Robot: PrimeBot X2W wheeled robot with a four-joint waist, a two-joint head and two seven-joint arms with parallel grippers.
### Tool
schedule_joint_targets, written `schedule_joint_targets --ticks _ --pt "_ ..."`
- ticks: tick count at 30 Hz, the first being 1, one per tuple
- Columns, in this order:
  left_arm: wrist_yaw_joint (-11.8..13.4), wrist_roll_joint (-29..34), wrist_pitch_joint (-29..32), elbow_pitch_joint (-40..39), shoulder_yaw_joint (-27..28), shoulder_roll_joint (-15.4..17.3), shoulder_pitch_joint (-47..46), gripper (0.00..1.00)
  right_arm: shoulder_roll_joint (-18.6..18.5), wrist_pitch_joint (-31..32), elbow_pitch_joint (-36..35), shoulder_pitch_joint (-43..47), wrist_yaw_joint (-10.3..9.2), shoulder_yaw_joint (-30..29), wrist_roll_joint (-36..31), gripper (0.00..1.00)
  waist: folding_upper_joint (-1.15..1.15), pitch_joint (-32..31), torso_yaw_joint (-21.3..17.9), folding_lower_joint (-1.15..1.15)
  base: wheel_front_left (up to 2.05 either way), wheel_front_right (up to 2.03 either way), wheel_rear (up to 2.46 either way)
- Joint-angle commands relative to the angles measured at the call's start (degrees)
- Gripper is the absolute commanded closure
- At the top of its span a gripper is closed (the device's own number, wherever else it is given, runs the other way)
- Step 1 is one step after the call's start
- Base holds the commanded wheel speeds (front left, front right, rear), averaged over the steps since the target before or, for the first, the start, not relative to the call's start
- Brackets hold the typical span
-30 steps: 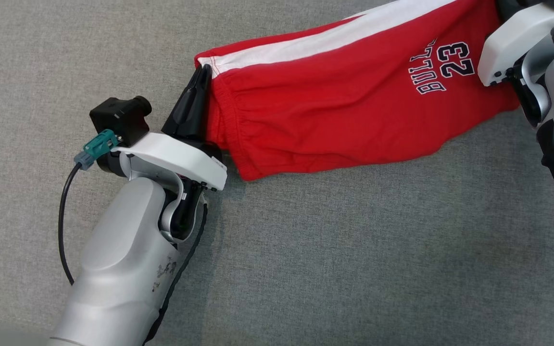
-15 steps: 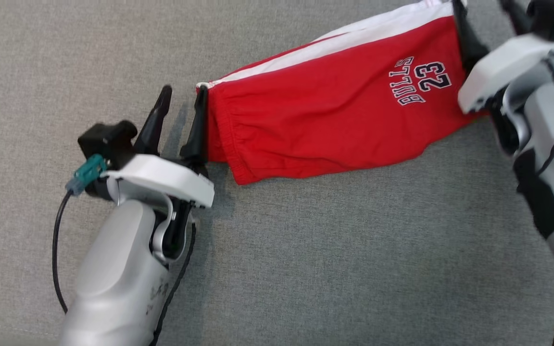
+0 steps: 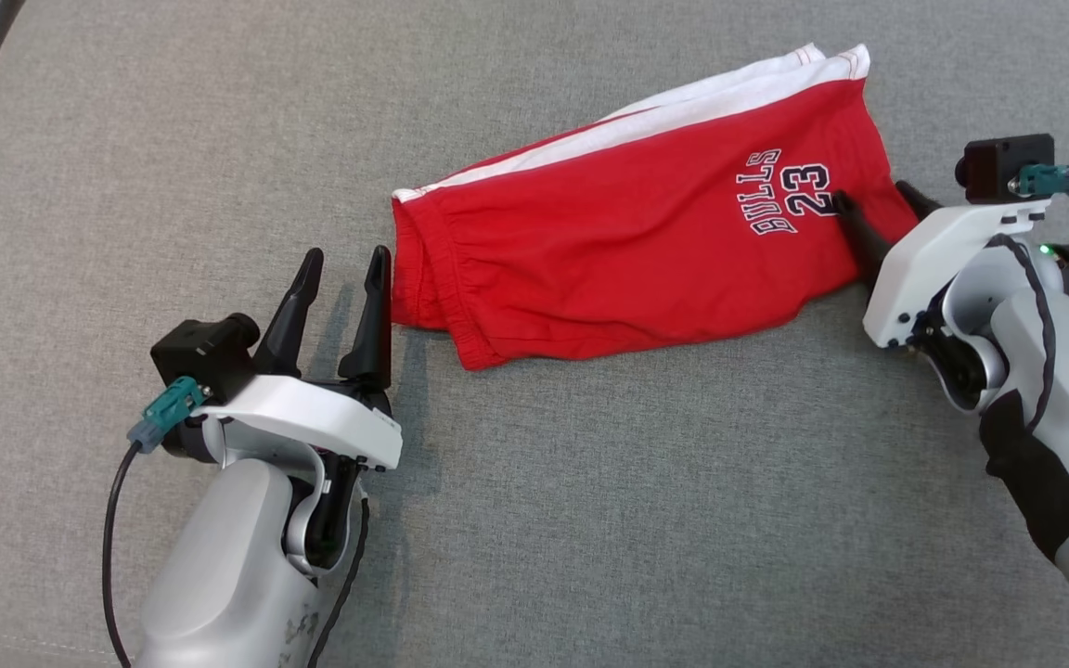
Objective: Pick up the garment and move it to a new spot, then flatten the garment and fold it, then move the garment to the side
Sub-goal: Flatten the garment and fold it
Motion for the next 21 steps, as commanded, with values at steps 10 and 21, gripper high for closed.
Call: schedule_joint_targets --ticks 10,21 --pt "0.34 2.19 -0.26 1.57 2.17 0.26 4.23 0.0 0.92 -8.68 -1.55 7.05 0.0 -0.28 8.38 1.0 0.0 -6.57 -2.13 0.0 0.0 0.0 0.0" --pt "-0.25 3.6 -0.25 2.71 4.18 0.26 11.44 0.0 -0.09 -12.04 -2.12 18.24 0.01 0.01 14.95 1.0 0.0 -14.69 -4.7 0.0 0.0 0.0 0.0"
